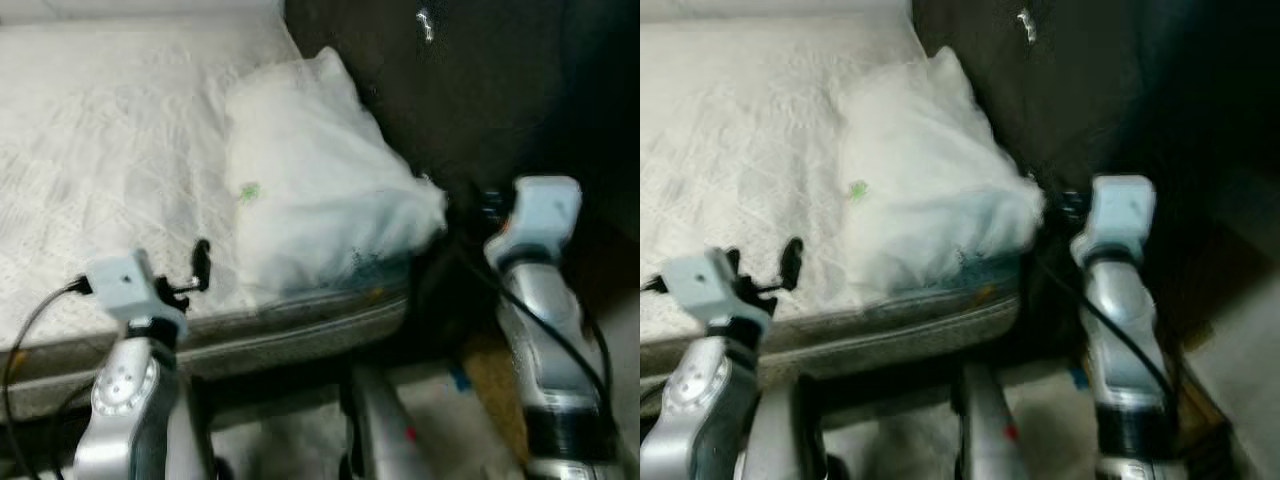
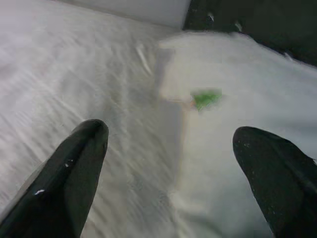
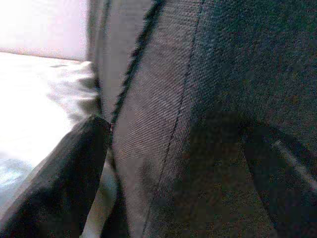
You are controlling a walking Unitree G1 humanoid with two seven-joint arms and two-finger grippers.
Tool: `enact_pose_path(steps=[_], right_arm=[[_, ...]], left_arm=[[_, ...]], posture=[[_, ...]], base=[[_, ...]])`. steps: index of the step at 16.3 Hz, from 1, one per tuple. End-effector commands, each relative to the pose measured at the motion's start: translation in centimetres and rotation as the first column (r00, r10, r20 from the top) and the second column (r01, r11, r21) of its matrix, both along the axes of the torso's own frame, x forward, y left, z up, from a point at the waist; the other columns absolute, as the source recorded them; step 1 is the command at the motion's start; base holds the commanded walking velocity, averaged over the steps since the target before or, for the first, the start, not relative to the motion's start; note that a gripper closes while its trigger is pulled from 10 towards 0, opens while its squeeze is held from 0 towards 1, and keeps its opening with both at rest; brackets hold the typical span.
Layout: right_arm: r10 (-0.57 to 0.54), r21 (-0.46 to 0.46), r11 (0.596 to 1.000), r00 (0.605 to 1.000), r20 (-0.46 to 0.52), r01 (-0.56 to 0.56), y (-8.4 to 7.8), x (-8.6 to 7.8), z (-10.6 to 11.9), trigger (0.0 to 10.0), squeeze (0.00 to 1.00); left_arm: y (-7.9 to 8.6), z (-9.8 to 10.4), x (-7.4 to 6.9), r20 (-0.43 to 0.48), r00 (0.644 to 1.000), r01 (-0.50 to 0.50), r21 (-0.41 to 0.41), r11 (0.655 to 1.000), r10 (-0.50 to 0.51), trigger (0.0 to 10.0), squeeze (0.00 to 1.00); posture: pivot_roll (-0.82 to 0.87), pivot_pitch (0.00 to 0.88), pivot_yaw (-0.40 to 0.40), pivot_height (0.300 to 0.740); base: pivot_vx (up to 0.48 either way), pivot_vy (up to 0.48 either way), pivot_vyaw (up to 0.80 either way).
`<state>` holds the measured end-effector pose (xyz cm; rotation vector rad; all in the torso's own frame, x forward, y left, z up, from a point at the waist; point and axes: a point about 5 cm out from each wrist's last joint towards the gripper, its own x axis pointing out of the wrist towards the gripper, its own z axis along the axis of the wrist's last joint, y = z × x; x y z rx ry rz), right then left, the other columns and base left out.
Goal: Clean up the room
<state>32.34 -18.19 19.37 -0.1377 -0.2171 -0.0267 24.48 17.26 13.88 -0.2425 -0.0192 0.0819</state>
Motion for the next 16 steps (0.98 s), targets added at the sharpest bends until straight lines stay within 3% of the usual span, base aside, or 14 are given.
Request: enact_pose_path(steps=[1, 2, 3, 4, 6, 8, 13, 16], right_arm=[[0.079, -0.004, 0.997, 0.997, -0.01, -0.079, 1.6, 0.2, 0.0, 10.0, 1.0], [0.083, 0.005, 0.997, 0.995, -0.056, -0.083, 1.5, 0.0, -0.9, 10.0, 1.0], [0.039, 0.043, 0.999, 0.987, -0.156, -0.032, 0.3, -0.8, -3.0, 10.0, 1.0], [0.023, 0.026, 0.999, 0.983, -0.18, -0.018, -0.7, -2.1, -4.1, 10.0, 1.0], [0.076, -0.003, 0.997, 0.982, -0.175, -0.078, -1.0, -4.3, -4.7, 10.0, 1.0], [0.154, -0.033, 0.986, 0.976, -0.152, -0.161, -0.3, -5.5, -4.5, 10.0, 1.0], [0.34, 0.03, 0.94, 0.94, 0.025, -0.341, 3.8, -4.0, -0.2, 10.0, 1.0], [0.406, 0.042, 0.912, 0.912, 0.057, -0.409, 5.3, -3.5, 0.8, 10.0, 1.0]], left_arm=[[0.4, 0.4, -0.1, 0.009, 1.0, -0.013, 0.015, 1.0, 0.013, 10.0, 0.0], [0.6, 0.3, -0.3, 0.004, 1.0, -0.018, 0.014, 1.0, 0.018, 10.0, 0.0], [0.4, 0.2, -0.3, 0.002, 1.0, -0.012, -0.004, 1.0, 0.012, 10.0, 0.0], [0.0, 0.2, -0.3, 0.008, 1.0, 0.005, -0.005, 1.0, -0.005, 10.0, 0.0], [-0.4, 0.2, -0.2, 0.007, 1.0, 0.019, -0.007, 1.0, -0.019, 10.0, 0.0], [-0.5, 0.0, 0.1, 0.003, 1.0, 0.025, -0.008, 1.0, -0.025, 10.0, 0.0], [-0.2, 0.4, 0.1, 0.015, 1.0, 0.025, 0.008, 1.0, -0.025, 10.0, 0.0], [-0.1, 0.4, 0.0, 0.014, 1.0, 0.018, 0.018, 1.0, -0.018, 10.0, 0.0]], posture=[[0.06, 0.113, -0.076, 0.541], [0.06, 0.114, -0.076, 0.541], [0.05, 0.116, -0.078, 0.541], [0.04, 0.115, -0.075, 0.541], [0.03, 0.111, -0.07, 0.541], [0.02, 0.109, -0.065, 0.541], [0.04, 0.101, -0.063, 0.541], [0.05, 0.1, -0.066, 0.541]], base=[[0.0, 0.0, 0.0], [0.0, 0.0, 0.0], [0.0, 0.0, 0.0], [0.0, 0.0, 0.0], [0.0, 0.0, 0.0], [0.0, 0.0, 0.0], [0.0, 0.0, 0.0], [0.0, 0.0, 0.0]])
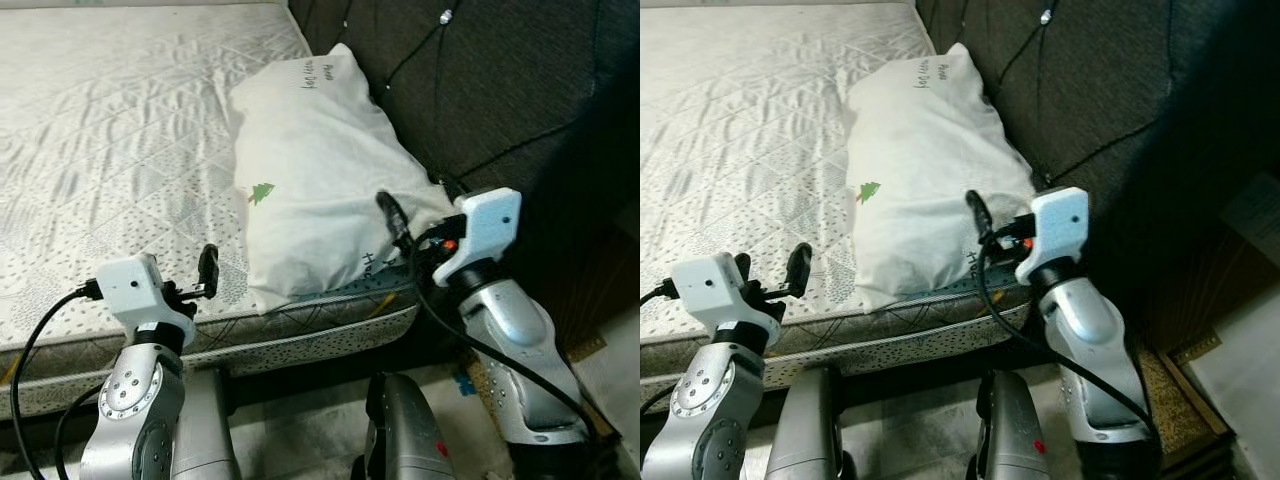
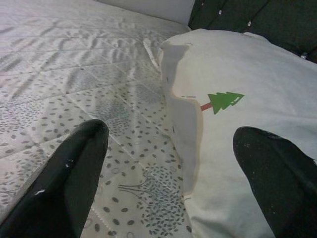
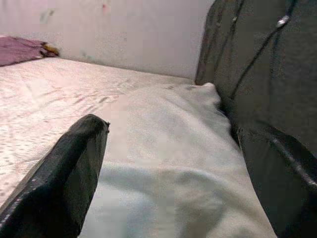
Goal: Clean up the room
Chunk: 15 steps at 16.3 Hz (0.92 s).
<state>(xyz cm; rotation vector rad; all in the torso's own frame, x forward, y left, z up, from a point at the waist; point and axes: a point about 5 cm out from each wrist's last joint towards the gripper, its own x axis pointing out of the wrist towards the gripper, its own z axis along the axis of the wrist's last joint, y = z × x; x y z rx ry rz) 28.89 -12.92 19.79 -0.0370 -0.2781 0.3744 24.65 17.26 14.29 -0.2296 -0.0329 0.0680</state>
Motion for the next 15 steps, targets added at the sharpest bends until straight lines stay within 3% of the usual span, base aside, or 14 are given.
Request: enact_pose_path(steps=[1, 5, 6, 7, 8, 9, 10, 12, 14, 15], right_arm=[[0.033, 0.01, 0.999, 0.999, 0.002, -0.033, 0.5, 0.2, 0.3, 10.0, 1.0], [0.14, 0.022, 0.99, 0.989, -0.039, -0.139, 5.3, 2.7, -0.1, 10.0, 1.0], [0.129, -0.004, 0.992, 0.987, -0.096, -0.13, 7.3, 4.4, -1.1, 10.0, 0.63], [0.107, -0.012, 0.994, 0.984, -0.143, -0.11, 7.9, 5.1, -1.9, 10.0, 0.49], [0.075, -0.005, 0.997, 0.964, -0.255, -0.079, 8.7, 6.2, -3.4, 10.0, 0.32], [0.05, -0.016, 0.998, 0.946, -0.319, -0.058, 9.0, 6.7, -4.3, 10.0, 0.0], [0.028, -0.048, 0.998, 0.928, -0.372, -0.049, 9.3, 7.1, -5.2, 10.0, 0.0], [-0.021, -0.048, 0.999, 0.847, -0.532, -0.006, 8.7, 7.1, -7.7, 10.0, 0.0], [-0.077, -0.052, 0.997, 0.794, -0.603, 0.057, 6.9, 6.9, -9.6, 10.0, 0.0], [-0.092, -0.031, 0.995, 0.79, -0.606, 0.092, 6.1, 7.0, -9.9, 10.0, 0.0]], left_arm=[[-0.1, -0.1, -0.1, -0.001, 1.0, 0.007, 0.006, 1.0, -0.007, 10.0, 0.0], [-0.5, 0.1, 0.1, 0.002, 1.0, 0.022, 0.008, 1.0, -0.022, 10.0, 0.0], [-0.6, 0.3, 0.2, 0.008, 1.0, 0.025, 0.009, 1.0, -0.025, 10.0, 0.0], [-0.6, 0.4, 0.2, 0.012, 1.0, 0.023, 0.01, 1.0, -0.023, 10.0, 0.0], [-0.5, 0.6, 0.0, 0.014, 1.0, 0.015, 0.012, 1.0, -0.015, 10.0, 0.0], [-0.4, 0.5, -0.2, 0.011, 1.0, 0.007, 0.014, 1.0, -0.008, 10.0, 0.0], [-0.3, 0.4, -0.4, 0.006, 1.0, 0.002, 0.015, 1.0, -0.002, 10.0, 0.0], [-0.3, 0.4, -0.7, -0.001, 1.0, -0.008, 0.017, 1.0, 0.008, 10.0, 0.0], [-0.1, 0.3, -0.8, -0.009, 1.0, -0.018, 0.018, 1.0, 0.019, 10.0, 0.0], [-0.1, 0.2, -0.6, -0.01, 1.0, -0.017, 0.018, 1.0, 0.017, 10.0, 0.0]], posture=[[0.06, 0.1, -0.065, 0.541], [0.07, 0.106, -0.059, 0.541], [0.09, 0.11, -0.063, 0.541], [0.1, 0.113, -0.066, 0.541], [0.11, 0.119, -0.071, 0.541], [0.12, 0.123, -0.075, 0.541], [0.13, 0.126, -0.078, 0.541], [0.14, 0.132, -0.086, 0.541], [0.13, 0.132, -0.087, 0.541], [0.13, 0.13, -0.085, 0.541]], base=[[0.0, 0.0, 0.0], [0.0, 0.0, 0.0], [0.0, 0.0, 0.0], [0.0, 0.0, 0.0], [0.0, 0.0, 0.0], [0.0, 0.0, 0.0], [0.0, 0.0, 0.0], [0.0, 0.0, 0.0], [0.0, 0.0, 0.0], [0.0, 0.0, 0.0]])
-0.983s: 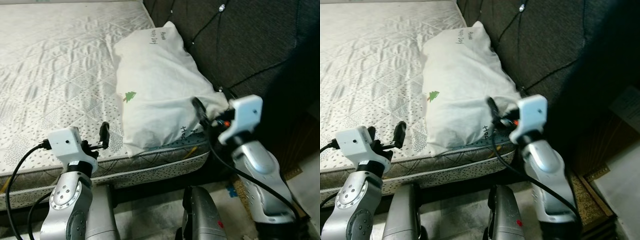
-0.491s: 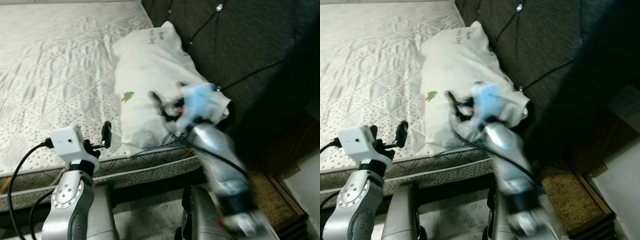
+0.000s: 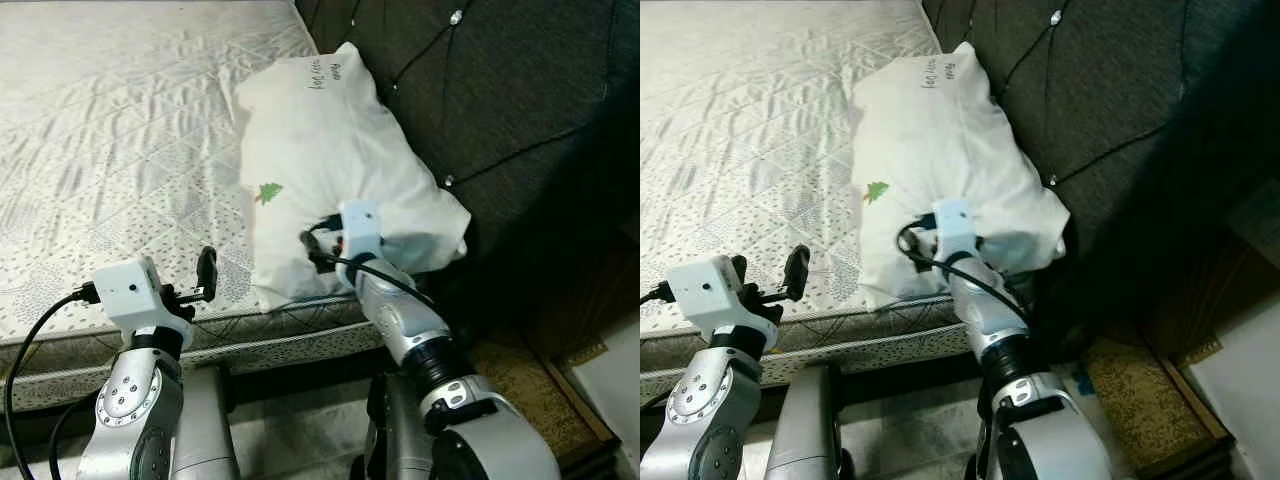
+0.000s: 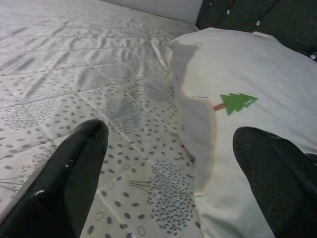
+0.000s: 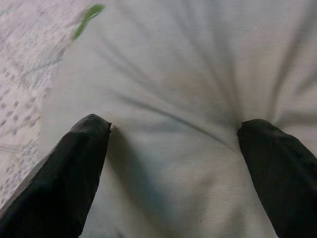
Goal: Clean up the room
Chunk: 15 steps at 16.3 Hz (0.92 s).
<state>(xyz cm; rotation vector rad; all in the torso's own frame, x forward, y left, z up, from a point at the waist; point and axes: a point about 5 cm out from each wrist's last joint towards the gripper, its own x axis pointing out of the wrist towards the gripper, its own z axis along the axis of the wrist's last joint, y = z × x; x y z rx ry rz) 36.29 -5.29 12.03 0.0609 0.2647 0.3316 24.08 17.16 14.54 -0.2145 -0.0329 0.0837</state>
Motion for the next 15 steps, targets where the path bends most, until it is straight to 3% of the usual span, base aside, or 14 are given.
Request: enact_pose_path(steps=[1, 2, 3, 5, 6, 10, 15], right_arm=[[-0.076, 0.044, 0.996, 0.997, -0.025, 0.077, -2.0, 0.0, -1.0, 10.0, 0.0], [-0.093, 0.15, 0.986, 0.99, 0.108, 0.076, -2.2, 0.5, 1.4, 10.0, 0.0], [-0.088, 0.196, 0.98, 0.968, 0.236, 0.041, -2.2, 0.5, 3.6, 10.0, 0.0], [-0.077, 0.226, 0.974, 0.947, 0.312, 0.004, -2.1, 0.2, 5.1, 10.0, 0.0], [-0.068, 0.254, 0.967, 0.918, 0.39, -0.036, -2.2, -0.7, 6.4, 10.0, 0.0], [-0.111, 0.302, 0.953, 0.891, 0.44, -0.031, -3.6, -2.8, 7.2, 10.0, 0.0], [-0.147, 0.318, 0.948, 0.898, 0.415, 0.009, -4.3, -2.9, 7.3, 10.0, 0.0]], left_arm=[[-0.2, 0.1, 0.1, -0.001, 1.0, 0.006, -0.002, 1.0, -0.006, 10.0, 0.0], [-0.4, 0.3, 0.4, 0.019, 1.0, 0.015, -0.011, 1.0, -0.015, 10.0, 0.0], [-0.6, 0.8, 0.7, 0.05, 0.999, 0.019, -0.021, 1.0, -0.017, 10.0, 0.0], [-0.7, 1.2, 1.1, 0.076, 0.997, 0.021, -0.019, 1.0, -0.019, 10.0, 0.0], [-0.7, 1.4, 1.3, 0.083, 0.996, 0.021, -0.01, 1.0, -0.02, 10.0, 0.0], [-0.7, 1.1, 1.7, 0.084, 0.996, 0.032, -0.016, 0.999, -0.031, 10.0, 0.0], [-1.0, 1.0, 2.4, 0.089, 0.995, 0.043, -0.019, 0.999, -0.041, 10.0, 0.0]], posture=[[0.12, 0.128, -0.079, 0.541], [0.11, 0.119, -0.074, 0.541], [0.11, 0.111, -0.068, 0.541], [0.1, 0.091, -0.061, 0.541], [0.1, 0.085, -0.06, 0.541], [0.08, 0.047, -0.052, 0.561], [0.07, 0.017, -0.042, 0.626]], base=[[0.0, 0.0, 0.0], [0.0, 0.0, 0.0], [0.0, 0.0, 0.0], [0.0, 0.0, 0.0], [0.0, 0.0, 0.0], [0.0, 0.0, 0.0], [0.0, 0.0, 0.0]])
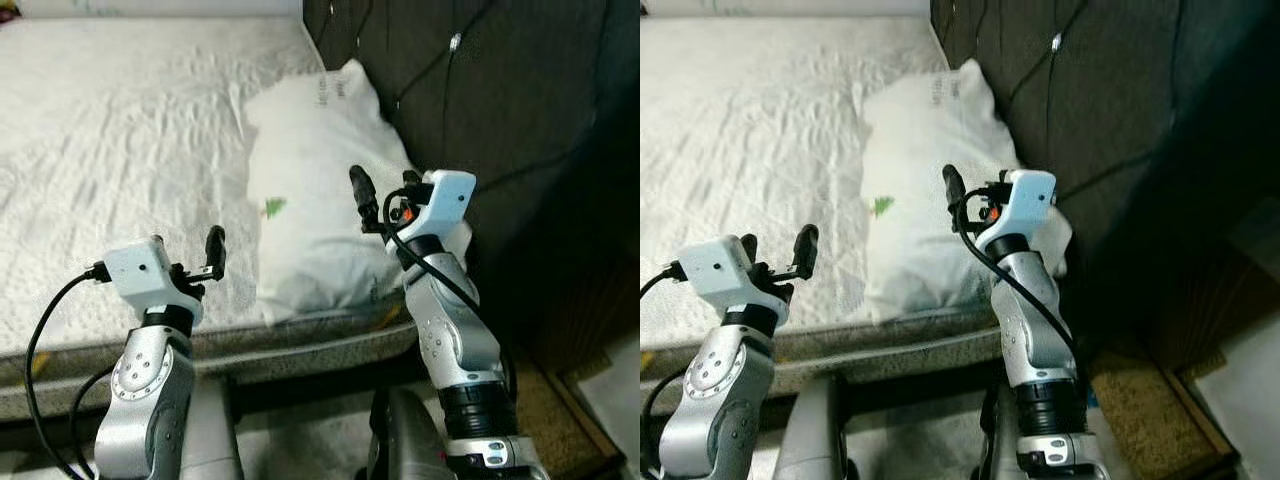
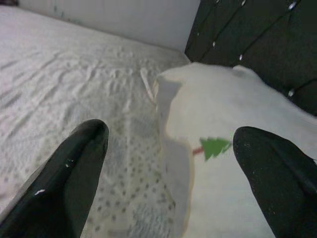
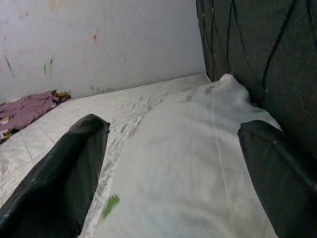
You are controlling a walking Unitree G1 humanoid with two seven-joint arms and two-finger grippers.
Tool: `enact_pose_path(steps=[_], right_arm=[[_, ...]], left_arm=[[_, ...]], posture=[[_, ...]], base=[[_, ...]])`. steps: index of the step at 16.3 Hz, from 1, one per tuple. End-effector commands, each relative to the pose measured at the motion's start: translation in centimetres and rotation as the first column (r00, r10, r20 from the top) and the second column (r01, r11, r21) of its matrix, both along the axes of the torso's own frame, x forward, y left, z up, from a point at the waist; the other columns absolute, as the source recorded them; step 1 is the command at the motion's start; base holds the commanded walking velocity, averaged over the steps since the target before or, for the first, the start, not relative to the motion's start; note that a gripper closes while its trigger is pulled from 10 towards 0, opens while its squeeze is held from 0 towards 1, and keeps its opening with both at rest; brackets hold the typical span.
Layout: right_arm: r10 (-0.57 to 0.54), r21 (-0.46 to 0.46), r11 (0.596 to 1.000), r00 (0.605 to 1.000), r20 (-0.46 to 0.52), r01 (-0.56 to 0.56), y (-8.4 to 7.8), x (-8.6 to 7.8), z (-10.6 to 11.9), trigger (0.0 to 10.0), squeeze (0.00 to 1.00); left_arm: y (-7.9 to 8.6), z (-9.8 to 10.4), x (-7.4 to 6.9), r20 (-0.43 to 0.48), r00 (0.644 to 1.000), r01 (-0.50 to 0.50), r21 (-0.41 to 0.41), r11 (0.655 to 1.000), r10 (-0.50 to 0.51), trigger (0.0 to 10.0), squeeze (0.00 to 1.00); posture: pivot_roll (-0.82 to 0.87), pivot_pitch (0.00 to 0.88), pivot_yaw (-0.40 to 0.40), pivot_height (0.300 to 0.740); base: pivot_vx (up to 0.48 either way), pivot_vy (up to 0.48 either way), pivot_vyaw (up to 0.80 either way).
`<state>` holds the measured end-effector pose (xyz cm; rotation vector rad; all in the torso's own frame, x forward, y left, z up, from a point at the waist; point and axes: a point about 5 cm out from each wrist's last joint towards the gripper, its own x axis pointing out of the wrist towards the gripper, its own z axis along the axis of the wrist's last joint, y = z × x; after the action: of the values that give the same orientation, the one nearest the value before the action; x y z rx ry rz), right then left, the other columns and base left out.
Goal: Clean up the room
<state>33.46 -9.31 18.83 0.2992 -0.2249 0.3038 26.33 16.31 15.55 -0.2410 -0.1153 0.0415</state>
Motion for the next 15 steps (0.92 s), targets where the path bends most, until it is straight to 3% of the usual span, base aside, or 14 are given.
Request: enact_pose_path(steps=[1, 9, 13, 15], right_arm=[[-0.013, -0.001, 1.0, 1.0, 0.016, 0.013, -0.3, -0.1, 0.7, 10.0, 0.0], [-0.056, -0.022, 0.998, 0.998, -0.01, 0.055, -1.4, -0.6, 0.2, 10.0, 0.0], [-0.099, -0.068, 0.993, 0.995, -0.018, 0.098, -2.8, -0.8, -0.3, 10.0, 0.0], [-0.128, -0.128, 0.984, 0.991, -0.03, 0.123, -4.2, -1.0, -1.3, 10.0, 0.0]], left_arm=[[-0.1, 0.0, 0.2, 0.006, 1.0, 0.008, 0.006, 1.0, -0.008, 10.0, 0.0], [-0.1, -0.4, -0.2, 0.0, 1.0, 0.024, 0.028, 0.999, -0.024, 10.0, 0.0], [-0.4, -0.8, -0.5, -0.018, 0.999, 0.042, -0.019, 0.999, -0.042, 10.0, 0.0], [-0.7, -1.1, -1.0, -0.039, 0.998, 0.057, -0.003, 0.998, -0.057, 10.0, 0.0]], posture=[[0.07, 0.017, -0.04, 0.636], [0.06, 0.037, -0.033, 0.736], [0.05, 0.04, -0.033, 0.74], [0.05, 0.031, -0.034, 0.74]], base=[[0.0, 0.0, 0.0], [0.0, 0.0, 0.0], [0.0, 0.0, 0.0], [0.0, 0.0, 0.0]])
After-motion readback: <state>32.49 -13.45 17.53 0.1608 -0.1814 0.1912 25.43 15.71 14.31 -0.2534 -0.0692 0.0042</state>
